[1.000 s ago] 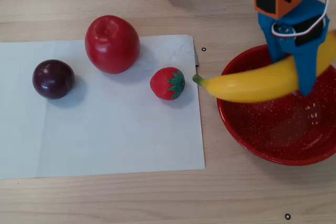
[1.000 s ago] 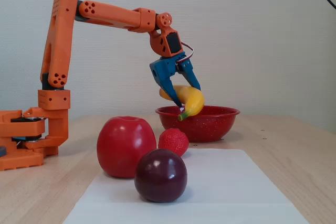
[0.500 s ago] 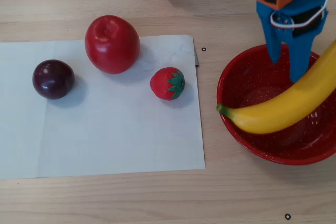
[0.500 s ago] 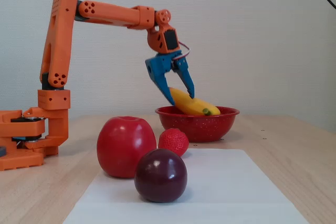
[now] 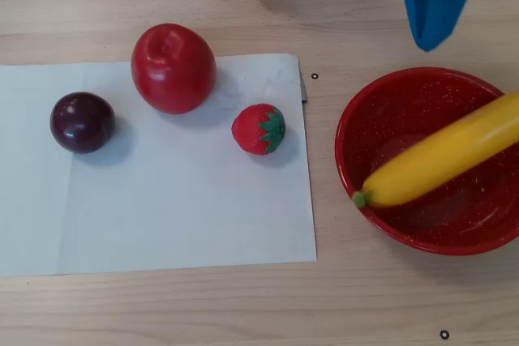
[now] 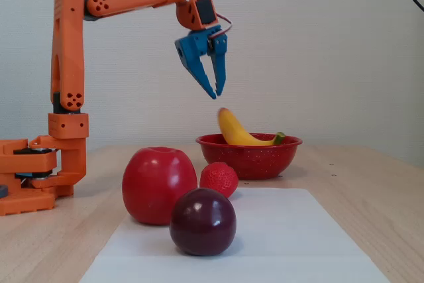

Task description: Grasp the banana and put it in the red bowl

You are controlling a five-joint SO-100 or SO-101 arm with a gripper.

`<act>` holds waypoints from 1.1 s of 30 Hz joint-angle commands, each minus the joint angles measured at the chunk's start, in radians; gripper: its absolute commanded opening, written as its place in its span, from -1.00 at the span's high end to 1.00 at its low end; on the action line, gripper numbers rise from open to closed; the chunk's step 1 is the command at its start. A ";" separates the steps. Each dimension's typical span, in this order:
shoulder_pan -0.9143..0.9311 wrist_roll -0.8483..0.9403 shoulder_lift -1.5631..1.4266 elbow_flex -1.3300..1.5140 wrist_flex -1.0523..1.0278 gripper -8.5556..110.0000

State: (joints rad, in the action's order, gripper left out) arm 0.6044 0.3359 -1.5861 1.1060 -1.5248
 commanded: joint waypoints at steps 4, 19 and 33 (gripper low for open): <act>-0.103 0.003 -0.255 -0.063 -0.038 0.85; -0.318 -0.028 -0.672 0.342 0.057 0.85; -0.465 -0.080 -1.120 1.028 0.442 0.85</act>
State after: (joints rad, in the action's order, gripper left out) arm 0.1657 0.2746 -2.6308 2.1322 -1.1551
